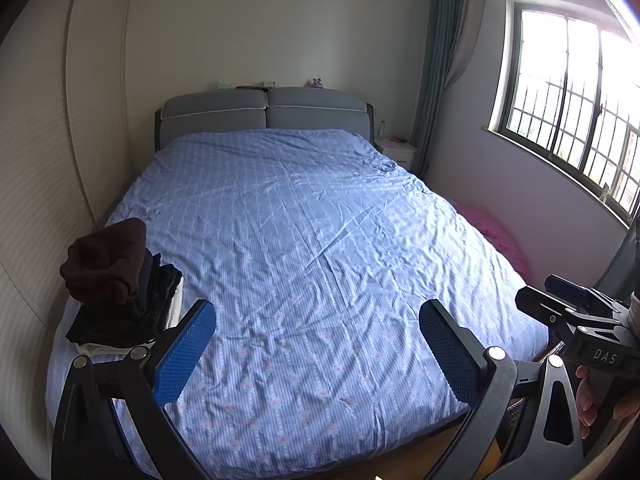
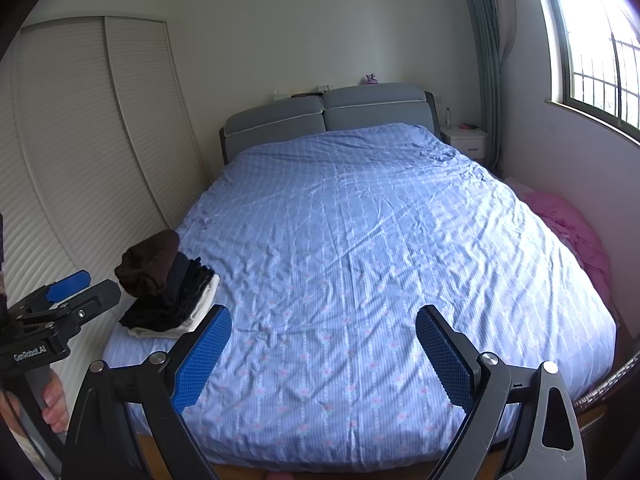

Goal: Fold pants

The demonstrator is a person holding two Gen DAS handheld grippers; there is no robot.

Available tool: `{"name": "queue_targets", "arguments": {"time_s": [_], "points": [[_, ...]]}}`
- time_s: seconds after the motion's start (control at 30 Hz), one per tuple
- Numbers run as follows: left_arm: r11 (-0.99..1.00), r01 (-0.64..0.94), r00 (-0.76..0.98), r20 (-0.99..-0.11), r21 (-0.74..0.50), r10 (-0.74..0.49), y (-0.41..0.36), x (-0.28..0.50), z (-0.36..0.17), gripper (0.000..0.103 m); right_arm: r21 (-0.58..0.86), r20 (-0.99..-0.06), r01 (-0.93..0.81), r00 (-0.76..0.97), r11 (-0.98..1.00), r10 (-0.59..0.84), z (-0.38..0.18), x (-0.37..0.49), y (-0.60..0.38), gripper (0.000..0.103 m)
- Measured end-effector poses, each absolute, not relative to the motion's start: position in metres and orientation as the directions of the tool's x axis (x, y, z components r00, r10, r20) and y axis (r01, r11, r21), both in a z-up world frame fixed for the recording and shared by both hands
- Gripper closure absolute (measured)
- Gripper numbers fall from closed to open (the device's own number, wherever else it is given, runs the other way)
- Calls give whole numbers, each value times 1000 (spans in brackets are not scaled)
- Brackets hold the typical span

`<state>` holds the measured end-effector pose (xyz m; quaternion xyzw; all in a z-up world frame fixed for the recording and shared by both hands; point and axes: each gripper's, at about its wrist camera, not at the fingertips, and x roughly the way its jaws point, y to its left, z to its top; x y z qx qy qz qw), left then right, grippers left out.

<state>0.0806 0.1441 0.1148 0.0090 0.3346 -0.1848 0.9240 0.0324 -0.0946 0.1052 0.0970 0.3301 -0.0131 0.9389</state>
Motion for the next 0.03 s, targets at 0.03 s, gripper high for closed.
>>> {"name": "queue_targets", "arguments": {"time_s": [0.03], "points": [[931, 349, 708, -621, -105, -335, 144, 81, 115, 0, 172, -622, 90, 782, 981, 38, 106, 33, -95, 9]]}}
